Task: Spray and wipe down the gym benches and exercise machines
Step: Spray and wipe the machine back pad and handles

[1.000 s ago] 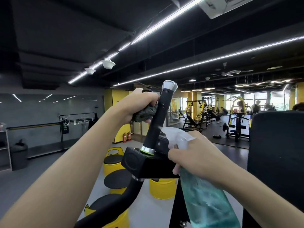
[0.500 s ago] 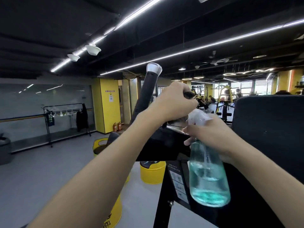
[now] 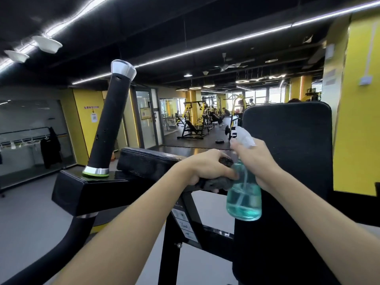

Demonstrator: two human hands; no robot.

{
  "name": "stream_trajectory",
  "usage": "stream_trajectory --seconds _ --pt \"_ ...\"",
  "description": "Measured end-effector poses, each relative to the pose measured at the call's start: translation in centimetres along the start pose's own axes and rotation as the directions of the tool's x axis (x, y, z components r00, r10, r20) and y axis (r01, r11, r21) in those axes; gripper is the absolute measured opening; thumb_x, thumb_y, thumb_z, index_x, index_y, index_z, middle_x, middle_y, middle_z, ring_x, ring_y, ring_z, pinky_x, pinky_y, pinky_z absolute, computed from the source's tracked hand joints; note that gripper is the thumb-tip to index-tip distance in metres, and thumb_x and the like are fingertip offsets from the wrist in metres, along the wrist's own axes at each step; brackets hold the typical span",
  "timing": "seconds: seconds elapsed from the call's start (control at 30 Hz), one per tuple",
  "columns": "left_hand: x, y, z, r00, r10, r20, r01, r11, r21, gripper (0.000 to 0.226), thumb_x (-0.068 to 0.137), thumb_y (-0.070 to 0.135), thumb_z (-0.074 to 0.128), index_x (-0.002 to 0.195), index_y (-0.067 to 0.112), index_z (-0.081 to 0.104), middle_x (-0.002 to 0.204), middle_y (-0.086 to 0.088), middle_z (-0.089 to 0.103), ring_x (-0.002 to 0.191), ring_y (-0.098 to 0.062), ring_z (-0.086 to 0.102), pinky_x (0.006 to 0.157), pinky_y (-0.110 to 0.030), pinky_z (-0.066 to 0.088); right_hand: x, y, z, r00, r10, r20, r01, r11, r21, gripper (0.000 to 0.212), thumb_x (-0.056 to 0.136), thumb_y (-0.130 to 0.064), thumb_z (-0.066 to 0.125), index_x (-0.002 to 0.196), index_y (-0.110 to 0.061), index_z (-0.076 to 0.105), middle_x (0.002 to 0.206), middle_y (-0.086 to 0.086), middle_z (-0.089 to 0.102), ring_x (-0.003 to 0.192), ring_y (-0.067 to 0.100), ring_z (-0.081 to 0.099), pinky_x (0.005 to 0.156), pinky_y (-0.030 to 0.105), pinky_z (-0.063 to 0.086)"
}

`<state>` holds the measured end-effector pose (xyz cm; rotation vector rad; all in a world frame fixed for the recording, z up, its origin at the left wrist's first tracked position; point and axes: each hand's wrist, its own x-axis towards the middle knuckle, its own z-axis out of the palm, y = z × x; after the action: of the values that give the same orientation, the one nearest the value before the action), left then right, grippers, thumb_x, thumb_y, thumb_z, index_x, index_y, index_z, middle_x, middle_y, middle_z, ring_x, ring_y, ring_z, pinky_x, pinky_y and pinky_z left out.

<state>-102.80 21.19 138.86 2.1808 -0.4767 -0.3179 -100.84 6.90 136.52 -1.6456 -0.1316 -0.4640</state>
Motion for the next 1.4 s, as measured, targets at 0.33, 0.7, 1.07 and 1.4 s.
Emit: stream_trajectory --seconds 0.33,0.7,1.07,1.4 --pt "4.7 -3.9 2.5 0.997 -0.021 -0.068 0.019 0.999 -0.026 0.018 0.092 0.021 0.071 0.106 0.020 0.060 0.079 -0.007 0.066 0.051 -0.019 0.063 0.044 -0.027 0.046 2.0 5.8 0.7 0.971 0.090 0.222 -0.092 0.996 -0.002 0.045 0.100 -0.041 0.055 0.141 -0.028 0.043 0.119 -0.009 0.058 0.100 0.006 0.059 0.066 0.011 0.049" --pt "10.7 -11.2 6.0 0.939 -0.096 -0.331 0.155 0.976 0.155 0.036 0.086 0.041 0.070 0.111 0.019 0.054 0.097 -0.003 0.067 0.084 -0.023 0.066 0.073 -0.040 0.058 3.4 12.8 -0.4 0.975 0.062 0.213 0.129 0.622 -0.772 0.055 0.104 -0.048 0.011 0.155 -0.033 0.021 0.166 0.002 0.008 0.152 0.017 -0.005 0.122 0.046 -0.005" --pt "17.1 -16.6 8.4 0.947 -0.205 -0.247 0.290 0.878 0.381 0.035 0.093 0.040 0.056 0.116 0.016 0.046 0.110 -0.008 0.061 0.098 -0.029 0.060 0.083 -0.040 0.052 3.1 19.7 -2.6 0.939 0.105 0.327 0.329 -0.001 -0.944 0.101 0.096 -0.041 0.051 0.141 -0.020 -0.037 0.148 0.013 -0.049 0.134 0.029 -0.048 0.108 0.050 -0.031" --pt "19.2 -20.2 8.5 0.932 -0.275 -0.236 0.347 0.864 0.364 0.040 0.096 0.037 0.060 0.125 0.015 0.044 0.110 -0.006 0.055 0.077 -0.020 0.055 0.059 -0.031 0.039 3.2 19.4 -2.3 0.937 0.203 0.285 0.299 -0.038 -0.954 0.105 0.096 -0.041 0.050 0.136 -0.020 -0.045 0.140 0.012 -0.057 0.123 0.029 -0.057 0.103 0.051 -0.035"
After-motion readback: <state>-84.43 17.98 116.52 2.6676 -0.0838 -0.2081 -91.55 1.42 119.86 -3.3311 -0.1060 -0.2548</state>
